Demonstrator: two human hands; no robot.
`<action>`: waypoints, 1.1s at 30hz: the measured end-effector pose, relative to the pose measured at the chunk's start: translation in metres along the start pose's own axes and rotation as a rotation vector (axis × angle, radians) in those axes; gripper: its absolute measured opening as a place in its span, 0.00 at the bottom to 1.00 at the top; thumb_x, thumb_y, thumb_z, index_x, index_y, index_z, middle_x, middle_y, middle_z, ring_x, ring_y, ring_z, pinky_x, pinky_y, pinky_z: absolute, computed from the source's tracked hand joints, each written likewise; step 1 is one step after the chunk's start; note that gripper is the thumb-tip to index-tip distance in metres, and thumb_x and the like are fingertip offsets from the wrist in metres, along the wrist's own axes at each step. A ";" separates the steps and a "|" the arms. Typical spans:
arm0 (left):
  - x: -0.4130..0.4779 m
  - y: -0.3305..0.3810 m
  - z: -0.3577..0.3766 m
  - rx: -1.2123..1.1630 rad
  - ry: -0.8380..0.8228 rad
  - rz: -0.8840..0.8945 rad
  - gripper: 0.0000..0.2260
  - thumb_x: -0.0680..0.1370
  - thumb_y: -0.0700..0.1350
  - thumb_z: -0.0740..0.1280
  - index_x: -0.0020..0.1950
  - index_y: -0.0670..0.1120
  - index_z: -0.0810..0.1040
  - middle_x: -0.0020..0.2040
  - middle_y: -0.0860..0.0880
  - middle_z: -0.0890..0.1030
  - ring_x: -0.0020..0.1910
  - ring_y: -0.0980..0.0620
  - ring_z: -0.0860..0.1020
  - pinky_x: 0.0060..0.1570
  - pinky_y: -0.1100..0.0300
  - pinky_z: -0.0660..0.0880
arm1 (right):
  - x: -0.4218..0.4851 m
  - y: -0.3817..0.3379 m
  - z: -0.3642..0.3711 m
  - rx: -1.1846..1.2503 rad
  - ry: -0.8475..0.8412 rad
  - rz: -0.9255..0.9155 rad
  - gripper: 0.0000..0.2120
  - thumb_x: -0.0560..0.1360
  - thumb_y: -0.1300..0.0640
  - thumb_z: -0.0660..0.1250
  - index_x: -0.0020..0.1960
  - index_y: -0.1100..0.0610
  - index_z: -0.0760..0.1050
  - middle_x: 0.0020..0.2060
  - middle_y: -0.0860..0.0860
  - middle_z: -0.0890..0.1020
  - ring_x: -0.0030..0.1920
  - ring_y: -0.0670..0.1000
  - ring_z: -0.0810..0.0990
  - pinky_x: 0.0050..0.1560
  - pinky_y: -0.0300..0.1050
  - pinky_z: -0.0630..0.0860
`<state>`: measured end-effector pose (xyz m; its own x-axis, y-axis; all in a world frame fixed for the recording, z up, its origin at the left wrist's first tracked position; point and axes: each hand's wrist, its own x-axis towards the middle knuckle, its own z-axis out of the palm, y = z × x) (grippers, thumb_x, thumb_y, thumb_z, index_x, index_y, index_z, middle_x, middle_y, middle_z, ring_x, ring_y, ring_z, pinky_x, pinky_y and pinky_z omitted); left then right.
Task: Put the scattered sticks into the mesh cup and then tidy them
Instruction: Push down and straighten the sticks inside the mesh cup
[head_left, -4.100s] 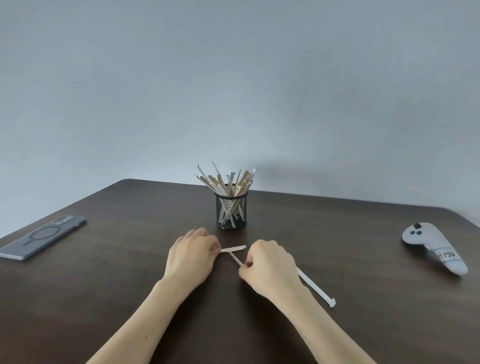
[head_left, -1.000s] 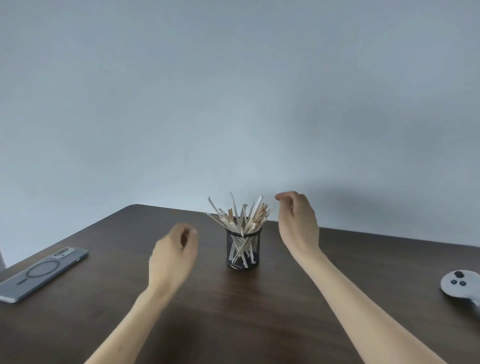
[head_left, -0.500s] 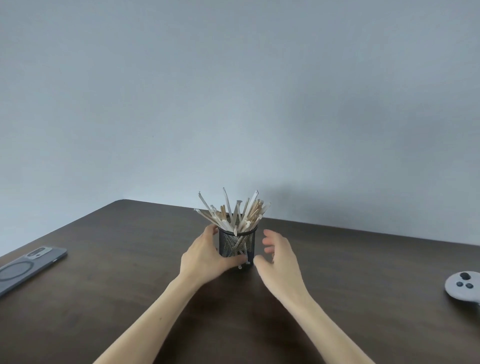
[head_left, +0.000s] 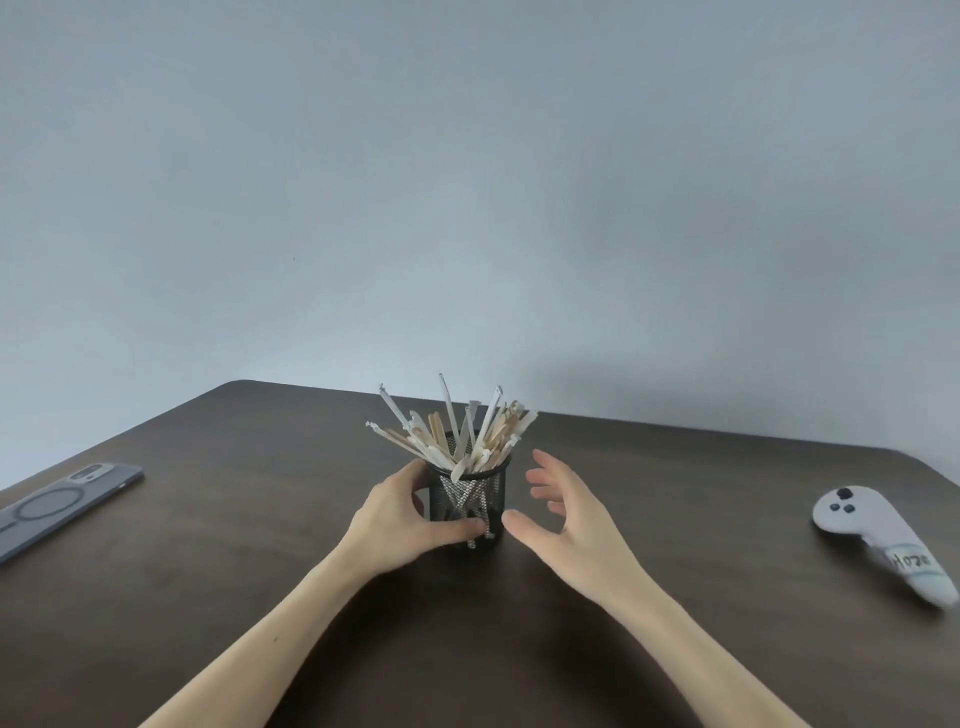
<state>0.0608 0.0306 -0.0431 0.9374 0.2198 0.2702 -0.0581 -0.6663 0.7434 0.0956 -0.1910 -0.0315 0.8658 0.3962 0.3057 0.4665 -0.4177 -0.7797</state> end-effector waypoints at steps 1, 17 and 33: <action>-0.008 0.004 0.002 -0.006 -0.013 0.019 0.35 0.60 0.64 0.80 0.65 0.58 0.79 0.54 0.61 0.86 0.36 0.66 0.78 0.44 0.62 0.73 | -0.007 0.000 -0.003 0.004 0.002 -0.010 0.36 0.75 0.47 0.74 0.78 0.47 0.61 0.68 0.43 0.74 0.64 0.40 0.75 0.62 0.28 0.66; -0.063 0.041 0.028 -0.086 -0.119 0.158 0.31 0.62 0.55 0.84 0.63 0.58 0.80 0.53 0.63 0.86 0.47 0.67 0.82 0.49 0.66 0.76 | -0.036 -0.029 -0.032 0.327 0.149 -0.023 0.20 0.69 0.47 0.80 0.59 0.46 0.78 0.49 0.41 0.86 0.52 0.37 0.83 0.58 0.43 0.79; -0.057 0.039 0.026 -0.117 -0.184 0.235 0.30 0.65 0.51 0.83 0.66 0.57 0.79 0.60 0.61 0.85 0.58 0.62 0.82 0.58 0.58 0.79 | -0.025 -0.041 -0.015 0.150 0.010 -0.087 0.69 0.52 0.31 0.81 0.76 0.28 0.36 0.65 0.39 0.80 0.70 0.43 0.74 0.75 0.58 0.64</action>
<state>0.0135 -0.0263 -0.0451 0.9394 -0.0701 0.3355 -0.3094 -0.5946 0.7421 0.0572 -0.1958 0.0007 0.8254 0.4171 0.3806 0.5082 -0.2550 -0.8226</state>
